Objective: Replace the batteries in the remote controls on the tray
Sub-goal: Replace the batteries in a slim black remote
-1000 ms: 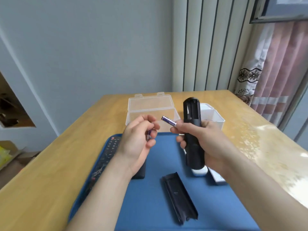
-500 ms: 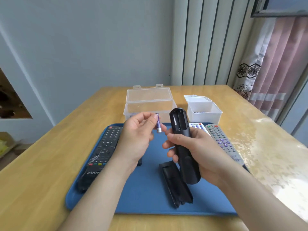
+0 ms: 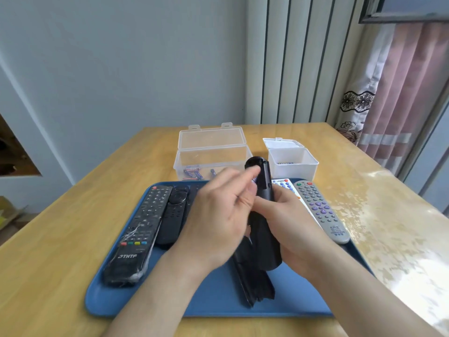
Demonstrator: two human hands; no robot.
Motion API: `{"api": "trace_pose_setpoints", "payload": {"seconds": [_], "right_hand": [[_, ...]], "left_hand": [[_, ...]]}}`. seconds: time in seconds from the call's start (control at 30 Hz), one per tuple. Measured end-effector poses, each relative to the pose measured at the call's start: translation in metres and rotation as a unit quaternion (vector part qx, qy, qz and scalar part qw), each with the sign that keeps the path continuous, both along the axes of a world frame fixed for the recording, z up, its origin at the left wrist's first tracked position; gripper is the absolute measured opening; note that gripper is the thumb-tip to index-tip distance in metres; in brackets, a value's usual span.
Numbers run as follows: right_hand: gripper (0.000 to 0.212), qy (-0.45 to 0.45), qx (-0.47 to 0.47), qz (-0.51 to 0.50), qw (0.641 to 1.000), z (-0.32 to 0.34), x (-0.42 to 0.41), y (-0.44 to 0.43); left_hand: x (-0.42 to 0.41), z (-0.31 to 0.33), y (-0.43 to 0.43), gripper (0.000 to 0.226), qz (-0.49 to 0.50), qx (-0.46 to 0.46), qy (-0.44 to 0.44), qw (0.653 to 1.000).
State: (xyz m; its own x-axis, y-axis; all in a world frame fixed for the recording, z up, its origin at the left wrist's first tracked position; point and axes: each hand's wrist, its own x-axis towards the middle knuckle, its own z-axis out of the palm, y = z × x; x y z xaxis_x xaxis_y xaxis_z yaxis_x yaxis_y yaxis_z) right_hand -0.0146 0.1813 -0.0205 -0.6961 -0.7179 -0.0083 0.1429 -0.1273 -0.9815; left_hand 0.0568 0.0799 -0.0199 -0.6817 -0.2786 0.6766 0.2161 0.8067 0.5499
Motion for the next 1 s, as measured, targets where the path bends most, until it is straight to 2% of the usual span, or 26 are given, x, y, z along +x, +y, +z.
{"api": "trace_pose_setpoints", "payload": {"seconds": [0.07, 0.23, 0.37, 0.53, 0.7, 0.83, 0.93, 1.0], "right_hand": [[0.005, 0.023, -0.001, -0.019, 1.0, -0.001, -0.001, 0.0], [0.005, 0.069, 0.002, -0.021, 0.997, -0.002, -0.002, 0.0], [0.004, 0.071, 0.002, -0.026, 0.997, -0.004, -0.002, 0.0], [0.004, 0.043, 0.0, -0.013, 0.999, -0.002, -0.001, -0.001], [0.007, 0.013, -0.013, 0.005, 1.0, 0.001, 0.002, 0.0], [0.012, 0.04, -0.017, -0.003, 0.999, 0.003, 0.006, 0.0], [0.008, 0.063, -0.004, -0.009, 0.998, 0.002, 0.007, 0.0], [0.005, 0.101, 0.014, -0.005, 0.995, 0.001, 0.009, 0.0]], "left_hand": [[-0.002, -0.003, 0.003, 0.037, -0.005, -0.043, -0.013, 0.999], [-0.002, 0.001, 0.001, 0.032, -0.027, 0.036, 0.002, 0.999], [-0.001, 0.004, 0.004, 0.026, -0.033, 0.085, 0.005, 0.996], [-0.001, 0.003, 0.006, 0.02, 0.004, 0.102, 0.068, 0.992], [-0.002, 0.001, 0.007, 0.019, 0.04, 0.038, 0.111, 0.992], [-0.002, -0.001, 0.006, 0.019, 0.037, 0.014, 0.088, 0.995], [0.0, 0.003, 0.007, 0.015, -0.004, 0.134, 0.058, 0.989], [0.0, 0.007, 0.008, 0.022, -0.01, 0.195, 0.038, 0.98]]}}
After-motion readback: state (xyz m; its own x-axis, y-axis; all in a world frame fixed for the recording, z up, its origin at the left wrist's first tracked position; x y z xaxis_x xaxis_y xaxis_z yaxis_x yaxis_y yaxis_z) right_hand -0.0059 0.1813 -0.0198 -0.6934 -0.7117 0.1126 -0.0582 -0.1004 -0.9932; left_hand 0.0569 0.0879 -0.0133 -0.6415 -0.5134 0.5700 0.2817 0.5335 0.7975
